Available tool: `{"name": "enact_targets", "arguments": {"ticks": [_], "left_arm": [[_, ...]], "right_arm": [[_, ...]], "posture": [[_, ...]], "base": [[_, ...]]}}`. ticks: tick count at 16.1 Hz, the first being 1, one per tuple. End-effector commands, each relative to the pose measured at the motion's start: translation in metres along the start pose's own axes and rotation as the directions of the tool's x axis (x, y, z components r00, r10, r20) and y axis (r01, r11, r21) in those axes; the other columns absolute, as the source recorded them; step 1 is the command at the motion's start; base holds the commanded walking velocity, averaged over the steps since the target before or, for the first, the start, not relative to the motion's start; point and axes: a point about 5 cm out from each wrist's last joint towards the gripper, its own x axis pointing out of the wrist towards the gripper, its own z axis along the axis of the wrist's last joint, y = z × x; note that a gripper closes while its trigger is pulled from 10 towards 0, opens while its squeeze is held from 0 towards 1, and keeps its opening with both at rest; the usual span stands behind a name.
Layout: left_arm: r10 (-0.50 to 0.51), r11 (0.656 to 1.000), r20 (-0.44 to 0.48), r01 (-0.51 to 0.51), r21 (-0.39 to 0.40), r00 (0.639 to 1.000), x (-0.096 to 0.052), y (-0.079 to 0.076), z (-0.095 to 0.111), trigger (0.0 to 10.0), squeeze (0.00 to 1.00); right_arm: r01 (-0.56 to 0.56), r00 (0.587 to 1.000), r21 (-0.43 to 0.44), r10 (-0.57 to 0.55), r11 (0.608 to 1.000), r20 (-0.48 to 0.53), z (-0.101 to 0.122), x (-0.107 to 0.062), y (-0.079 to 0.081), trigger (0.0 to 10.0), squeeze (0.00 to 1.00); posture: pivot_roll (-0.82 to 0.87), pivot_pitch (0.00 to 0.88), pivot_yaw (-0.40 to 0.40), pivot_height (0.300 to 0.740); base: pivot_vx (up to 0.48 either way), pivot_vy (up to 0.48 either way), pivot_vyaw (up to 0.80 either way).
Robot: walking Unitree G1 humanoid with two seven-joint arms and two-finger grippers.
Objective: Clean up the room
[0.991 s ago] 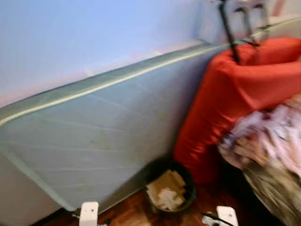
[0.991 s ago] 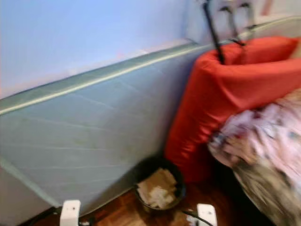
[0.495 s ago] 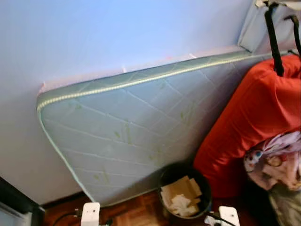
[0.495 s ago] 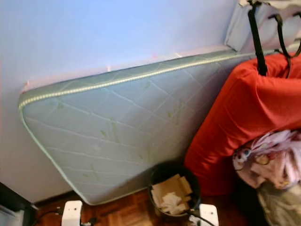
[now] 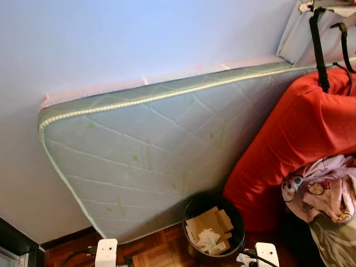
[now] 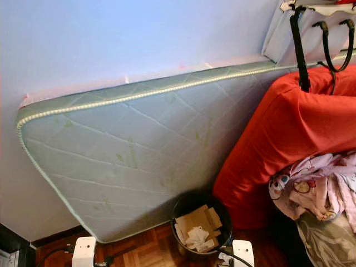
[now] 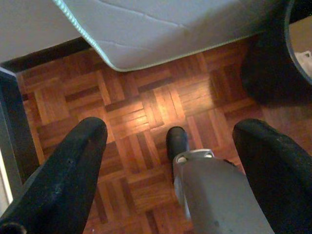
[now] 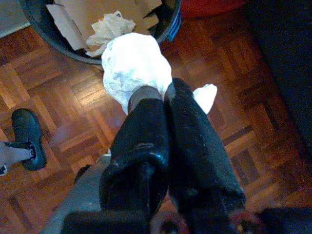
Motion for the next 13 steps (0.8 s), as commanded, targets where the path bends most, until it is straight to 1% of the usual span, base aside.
{"name": "enact_targets", "arguments": {"ticks": [1,2,4,6,10,12,13], "left_arm": [[-0.005,1.000,-0.017,0.005,-0.007,1.000,0.000,0.000,-0.003,10.0,0.00],[-0.006,1.000,-0.018,0.006,-0.006,1.000,-0.001,0.000,-0.003,10.0,0.00],[-0.008,1.000,-0.029,0.008,-0.003,1.000,-0.001,-0.001,-0.006,10.0,0.00],[-0.009,1.000,-0.037,0.009,-0.001,0.999,-0.001,-0.002,-0.008,10.0,0.00],[-0.007,1.000,-0.044,0.007,-0.002,0.999,-0.002,0.002,-0.008,10.0,0.00],[-0.005,1.000,-0.029,0.004,-0.005,1.000,-0.001,0.005,-0.006,10.0,0.00],[-0.006,1.000,-0.013,0.005,-0.003,1.000,-0.001,0.006,-0.002,10.0,0.00]], "right_arm": [[-0.001,1.000,-0.008,0.001,1.000,0.003,0.002,0.001,0.001,10.0,0.00],[-0.002,1.000,-0.005,0.002,1.000,0.013,0.003,0.001,0.001,10.0,0.00],[-0.003,1.000,0.000,0.003,1.000,0.026,0.004,0.001,0.001,10.0,0.00],[0.000,1.000,0.012,0.000,1.000,0.022,0.004,0.001,0.001,10.0,0.00],[0.000,1.000,0.012,0.000,1.000,0.023,0.004,0.001,0.002,10.0,0.00],[0.004,0.999,0.011,-0.004,1.000,0.038,0.008,0.001,0.002,10.0,0.00],[0.007,0.998,0.003,-0.008,1.000,0.070,0.016,0.002,0.002,10.0,0.00]], "posture": [[0.00,0.000,-0.047,0.740],[0.00,0.000,-0.047,0.740],[-0.01,0.000,-0.041,0.740],[-0.01,0.000,-0.041,0.740],[-0.01,0.000,-0.038,0.740],[-0.01,0.000,-0.037,0.740],[-0.01,0.000,-0.038,0.740]], "base": [[0.307,0.000,0.00],[0.300,0.000,0.00],[0.304,0.000,0.71],[0.304,0.000,0.00],[0.302,0.000,0.00],[0.000,0.000,0.00],[0.000,0.000,0.00]]}}
